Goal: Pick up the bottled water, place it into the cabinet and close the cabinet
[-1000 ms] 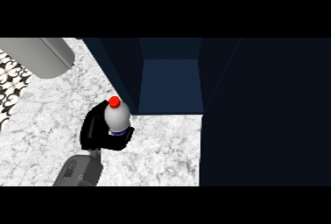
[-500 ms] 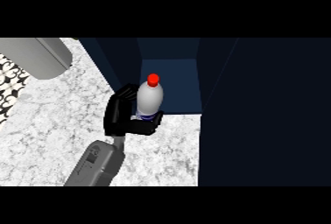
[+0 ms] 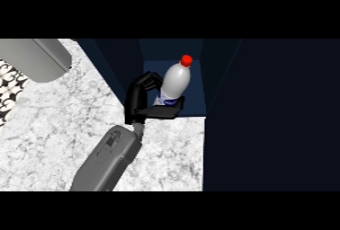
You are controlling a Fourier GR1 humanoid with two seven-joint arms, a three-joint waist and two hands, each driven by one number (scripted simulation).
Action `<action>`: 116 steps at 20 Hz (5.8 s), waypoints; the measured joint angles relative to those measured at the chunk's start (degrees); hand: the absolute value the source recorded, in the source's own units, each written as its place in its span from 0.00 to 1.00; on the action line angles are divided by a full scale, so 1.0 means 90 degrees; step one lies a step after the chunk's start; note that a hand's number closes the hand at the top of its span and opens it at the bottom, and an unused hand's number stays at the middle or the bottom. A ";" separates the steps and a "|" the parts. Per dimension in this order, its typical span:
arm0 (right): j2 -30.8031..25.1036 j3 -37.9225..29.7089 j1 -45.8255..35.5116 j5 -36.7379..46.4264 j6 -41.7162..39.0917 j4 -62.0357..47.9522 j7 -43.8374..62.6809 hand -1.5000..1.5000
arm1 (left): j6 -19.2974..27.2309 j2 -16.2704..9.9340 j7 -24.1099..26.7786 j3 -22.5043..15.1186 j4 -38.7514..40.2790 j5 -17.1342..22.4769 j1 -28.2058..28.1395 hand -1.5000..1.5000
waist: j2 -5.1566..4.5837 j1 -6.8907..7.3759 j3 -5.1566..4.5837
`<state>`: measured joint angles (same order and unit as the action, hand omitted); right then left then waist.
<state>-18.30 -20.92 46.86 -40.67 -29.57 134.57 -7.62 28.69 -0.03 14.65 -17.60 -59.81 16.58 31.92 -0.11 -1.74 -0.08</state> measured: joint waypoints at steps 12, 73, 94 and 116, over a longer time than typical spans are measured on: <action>-0.0081 -0.0037 -0.0036 -0.0197 -0.0118 -0.0057 0.0031 0.00 | 0.0236 0.0003 0.0326 0.0398 0.2269 0.0638 0.1713 1.00 | -0.0048 -0.0134 -0.0004; -0.0123 -0.0145 -0.0432 -0.0621 0.0108 -0.0073 0.0398 0.00 | 0.0167 0.0003 0.2117 -0.1368 0.0910 0.2227 0.0729 0.00 | 0.0075 0.0152 0.0001; -0.0369 0.0162 -0.0283 -0.0613 -0.0697 -0.0042 0.0600 1.00 | -0.0232 -0.2072 0.1829 -0.2772 -0.3741 0.1785 -0.3241 1.00 | 0.0056 0.0200 0.0001; -0.0618 0.1705 -0.0404 -0.0378 -0.1910 0.0114 0.0798 1.00 | -0.1627 -0.4668 0.2277 -0.0742 -0.5589 0.2999 -0.5303 0.00 | 0.0138 0.0252 -0.0050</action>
<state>-23.86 -5.57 43.22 -44.07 -46.75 135.60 -0.43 14.04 -42.04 35.14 -24.28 -110.11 43.57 -15.81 1.13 0.52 -0.54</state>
